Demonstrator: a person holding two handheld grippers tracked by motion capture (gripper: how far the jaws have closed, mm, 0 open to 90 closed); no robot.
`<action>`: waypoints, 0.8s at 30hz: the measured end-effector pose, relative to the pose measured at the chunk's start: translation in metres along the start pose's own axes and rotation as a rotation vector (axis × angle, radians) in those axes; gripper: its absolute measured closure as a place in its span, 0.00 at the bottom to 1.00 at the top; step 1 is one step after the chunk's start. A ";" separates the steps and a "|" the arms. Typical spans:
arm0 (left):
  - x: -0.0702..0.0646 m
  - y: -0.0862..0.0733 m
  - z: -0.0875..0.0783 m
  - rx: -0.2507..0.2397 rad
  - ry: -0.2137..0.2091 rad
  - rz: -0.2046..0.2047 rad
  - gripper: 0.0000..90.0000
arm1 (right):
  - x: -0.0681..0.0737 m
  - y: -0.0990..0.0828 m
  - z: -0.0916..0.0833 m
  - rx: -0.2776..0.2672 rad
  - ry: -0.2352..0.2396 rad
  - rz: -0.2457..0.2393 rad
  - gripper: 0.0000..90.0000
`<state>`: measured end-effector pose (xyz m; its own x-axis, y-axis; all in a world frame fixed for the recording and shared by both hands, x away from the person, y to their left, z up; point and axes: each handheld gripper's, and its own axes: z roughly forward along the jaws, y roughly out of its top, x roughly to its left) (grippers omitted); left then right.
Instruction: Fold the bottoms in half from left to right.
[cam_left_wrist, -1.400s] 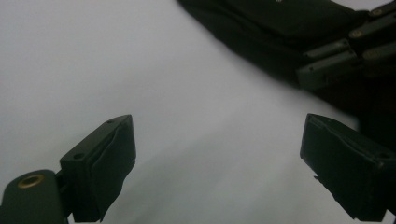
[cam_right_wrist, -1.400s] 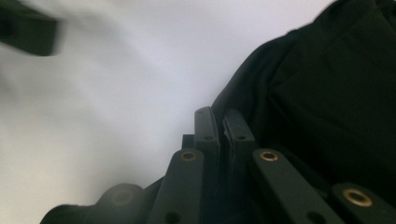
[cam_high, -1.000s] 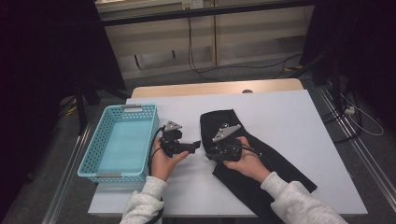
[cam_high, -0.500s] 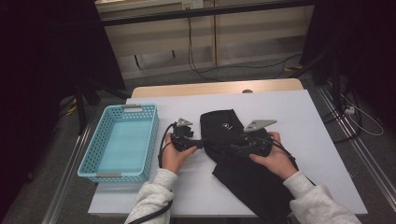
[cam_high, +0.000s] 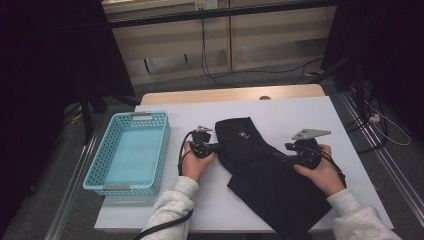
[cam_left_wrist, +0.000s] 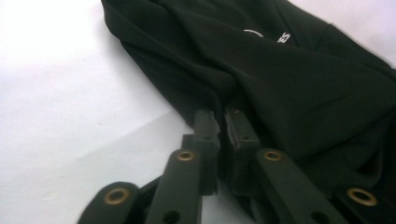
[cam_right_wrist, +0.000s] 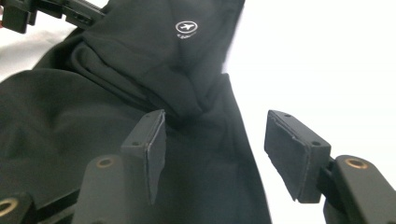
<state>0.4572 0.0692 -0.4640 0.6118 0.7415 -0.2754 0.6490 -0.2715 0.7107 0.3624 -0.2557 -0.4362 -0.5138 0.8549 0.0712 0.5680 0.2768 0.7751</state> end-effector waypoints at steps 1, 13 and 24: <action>0.001 0.001 -0.001 0.003 0.003 -0.009 0.96 | -0.001 -0.001 -0.001 0.008 -0.004 0.001 0.43; 0.029 0.002 -0.031 -0.046 0.098 -0.050 0.97 | -0.007 -0.018 -0.012 0.072 -0.021 -0.003 0.50; 0.029 0.000 -0.035 -0.058 0.104 -0.047 0.97 | -0.016 -0.042 -0.029 0.182 -0.005 0.037 0.77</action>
<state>0.4590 0.1126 -0.4493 0.5287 0.8132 -0.2430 0.6468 -0.2007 0.7358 0.3279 -0.2934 -0.4516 -0.4875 0.8681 0.0939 0.6934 0.3195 0.6458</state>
